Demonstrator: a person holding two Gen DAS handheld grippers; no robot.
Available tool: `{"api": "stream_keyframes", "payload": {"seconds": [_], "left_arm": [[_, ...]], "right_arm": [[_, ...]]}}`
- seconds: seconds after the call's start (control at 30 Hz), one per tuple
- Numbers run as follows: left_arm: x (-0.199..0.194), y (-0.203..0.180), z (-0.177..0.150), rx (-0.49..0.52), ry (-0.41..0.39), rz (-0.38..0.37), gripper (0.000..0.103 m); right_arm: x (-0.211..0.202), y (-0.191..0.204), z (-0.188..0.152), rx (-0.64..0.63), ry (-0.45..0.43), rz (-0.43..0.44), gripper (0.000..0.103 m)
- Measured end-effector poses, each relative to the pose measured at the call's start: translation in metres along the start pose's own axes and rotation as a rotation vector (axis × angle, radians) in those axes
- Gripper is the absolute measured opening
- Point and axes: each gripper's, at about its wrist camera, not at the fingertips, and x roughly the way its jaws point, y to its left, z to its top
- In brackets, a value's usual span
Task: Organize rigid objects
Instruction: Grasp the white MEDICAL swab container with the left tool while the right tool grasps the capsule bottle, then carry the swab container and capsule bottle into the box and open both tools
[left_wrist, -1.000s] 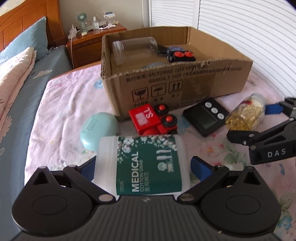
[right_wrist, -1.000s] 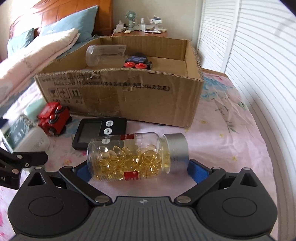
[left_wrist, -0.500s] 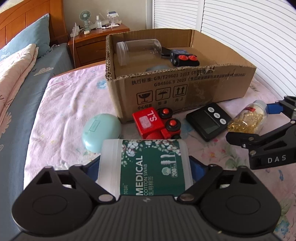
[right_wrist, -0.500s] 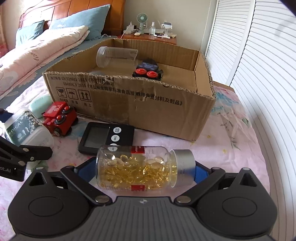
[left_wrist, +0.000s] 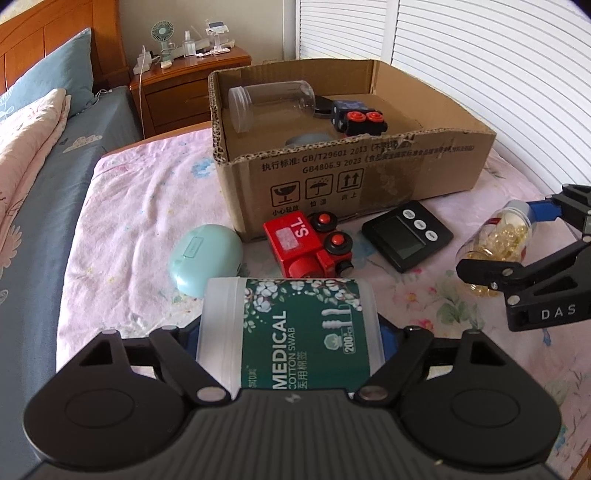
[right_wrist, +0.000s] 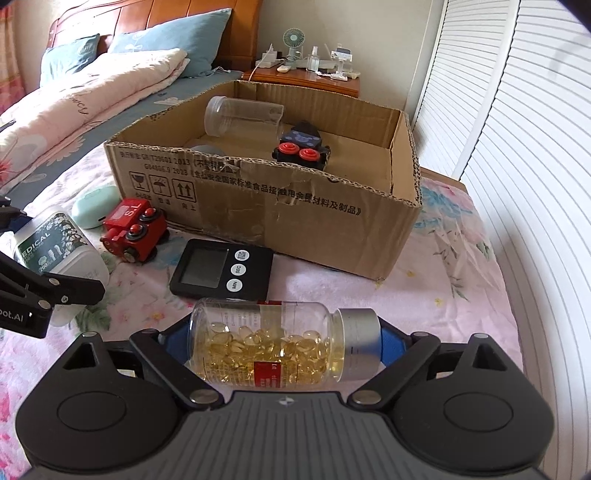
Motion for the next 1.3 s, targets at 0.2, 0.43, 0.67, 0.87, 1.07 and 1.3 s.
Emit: {"api": "stream_keyframes", "payload": {"seconds": [0.2,0.43,0.67,0.87,1.07,1.3], "left_arm": [[-0.017,0.002,0.002,0.013,-0.002,-0.014,0.083],[-0.038,0.004,0.007,0.033,0.005,-0.042,0.083],[-0.055,0.002,0.021,0.074,-0.029,-0.045,0.083],[-0.059,0.002,0.046,0.079,-0.086,-0.036,0.083],[-0.057,0.004,0.073,0.078,-0.128,-0.026,0.083],[-0.052,0.009,0.094,0.078,-0.147,-0.008,0.083]], "right_arm": [[-0.019,-0.006,0.006,-0.006,-0.022,0.033,0.096],[-0.041,-0.012,0.026,-0.046,-0.071,0.051,0.096],[-0.053,-0.02,0.06,-0.06,-0.138,0.068,0.096],[-0.046,-0.027,0.091,-0.045,-0.163,0.044,0.096],[-0.031,-0.031,0.119,-0.017,-0.168,0.025,0.096],[-0.006,-0.034,0.138,0.027,-0.15,0.012,0.096]]}}
